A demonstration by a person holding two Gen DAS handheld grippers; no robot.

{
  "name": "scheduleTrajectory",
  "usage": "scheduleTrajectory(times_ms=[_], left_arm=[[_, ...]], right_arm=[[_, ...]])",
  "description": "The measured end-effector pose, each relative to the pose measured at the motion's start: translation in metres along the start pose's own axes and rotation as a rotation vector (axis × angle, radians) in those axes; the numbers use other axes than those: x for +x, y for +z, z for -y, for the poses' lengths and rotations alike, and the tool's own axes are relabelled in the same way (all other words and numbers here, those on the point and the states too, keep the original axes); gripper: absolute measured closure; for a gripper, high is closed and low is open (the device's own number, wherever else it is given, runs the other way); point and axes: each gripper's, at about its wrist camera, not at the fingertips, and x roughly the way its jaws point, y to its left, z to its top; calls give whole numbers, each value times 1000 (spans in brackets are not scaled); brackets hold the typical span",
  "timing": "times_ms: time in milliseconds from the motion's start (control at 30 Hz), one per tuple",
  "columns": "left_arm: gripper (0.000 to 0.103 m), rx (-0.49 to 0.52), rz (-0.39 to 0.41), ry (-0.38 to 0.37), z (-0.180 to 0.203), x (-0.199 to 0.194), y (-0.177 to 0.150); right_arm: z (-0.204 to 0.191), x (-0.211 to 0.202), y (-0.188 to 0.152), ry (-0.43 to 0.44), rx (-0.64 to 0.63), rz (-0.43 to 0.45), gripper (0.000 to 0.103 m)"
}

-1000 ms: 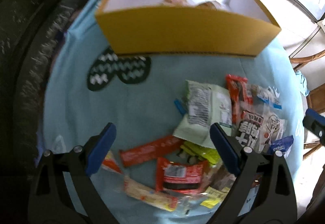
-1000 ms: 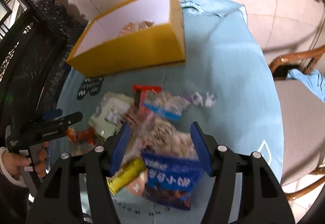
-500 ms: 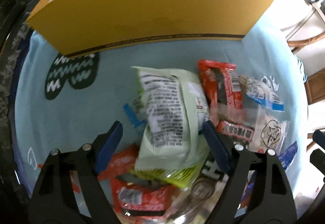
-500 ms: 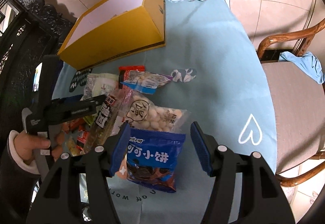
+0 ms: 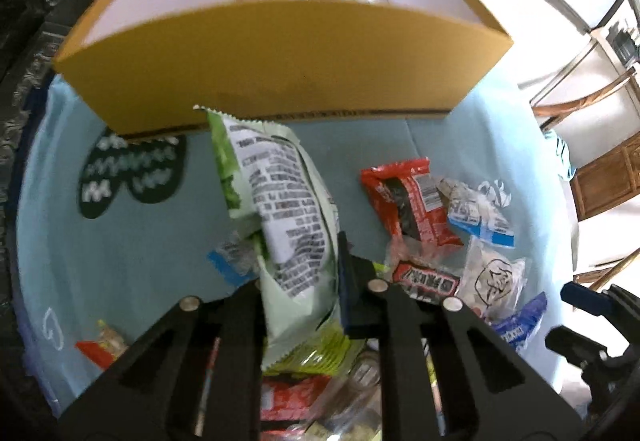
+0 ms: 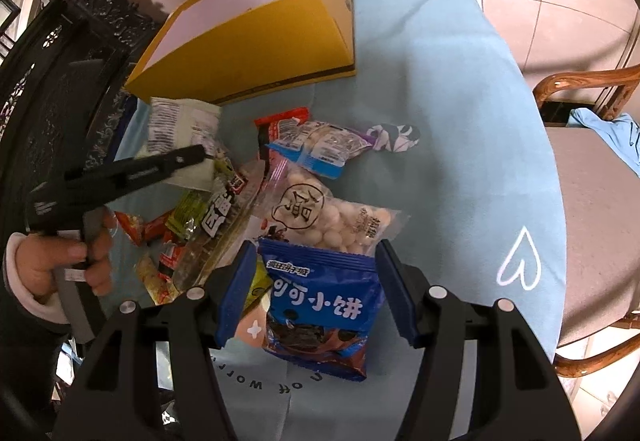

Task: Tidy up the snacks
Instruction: 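Grasp the green snack bag with the left tool while the right tool grasps the blue biscuit pack, then carry the green bag and blue pack into the box and release both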

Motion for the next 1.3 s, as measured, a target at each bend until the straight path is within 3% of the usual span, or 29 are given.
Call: scheduleTrajectory(times_ms=[267, 467, 667, 767, 867, 933, 1067, 1133, 1300], left_arm=[[90, -30, 54, -9, -19, -49, -18], [90, -26, 42, -5, -17, -47, -28], [90, -21, 26, 4, -19, -43, -40], [90, -21, 17, 4, -22, -44, -45], [90, -27, 12, 5, -25, -45, -48], [90, -27, 12, 7, -27, -47, -50], [90, -25, 25, 7, -30, -53, -51], [90, -26, 33, 7, -31, -57, -50], [89, -28, 47, 4, -31, -65, -48]], right_arm=[[-2, 9, -30, -9, -52, -60, 41], [-6, 33, -46, -65, -25, -92, 40], [-18, 49, -49, -123, -6, -75, 27], [-29, 56, -47, -130, -26, -61, 26], [-32, 62, -45, -119, -45, -84, 41], [-31, 56, -44, -105, -54, -70, 59], [-35, 31, -40, -59, -61, -32, 72], [-36, 20, -37, -49, -63, -14, 84], [-40, 3, -31, -25, -76, 14, 84]])
